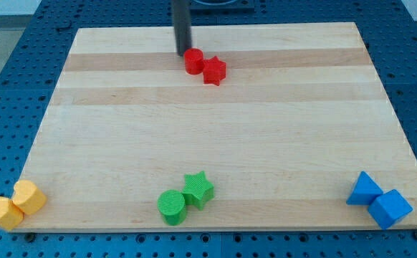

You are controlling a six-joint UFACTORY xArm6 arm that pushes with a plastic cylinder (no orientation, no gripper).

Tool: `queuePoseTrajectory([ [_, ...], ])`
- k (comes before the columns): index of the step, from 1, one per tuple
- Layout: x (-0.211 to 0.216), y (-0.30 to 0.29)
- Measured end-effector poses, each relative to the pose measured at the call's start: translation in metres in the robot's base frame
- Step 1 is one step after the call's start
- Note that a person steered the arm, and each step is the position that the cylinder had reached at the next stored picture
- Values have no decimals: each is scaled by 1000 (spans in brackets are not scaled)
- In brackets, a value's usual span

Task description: Point your arm at the yellow heart

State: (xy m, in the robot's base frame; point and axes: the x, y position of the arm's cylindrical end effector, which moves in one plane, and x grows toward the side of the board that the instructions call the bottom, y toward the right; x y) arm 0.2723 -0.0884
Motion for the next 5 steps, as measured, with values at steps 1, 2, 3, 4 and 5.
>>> queuePoseTrajectory([
  [1, 0, -42],
  [2, 30, -70],
  [3, 93, -102],
  [4, 151, -129],
  [5, 183, -164],
])
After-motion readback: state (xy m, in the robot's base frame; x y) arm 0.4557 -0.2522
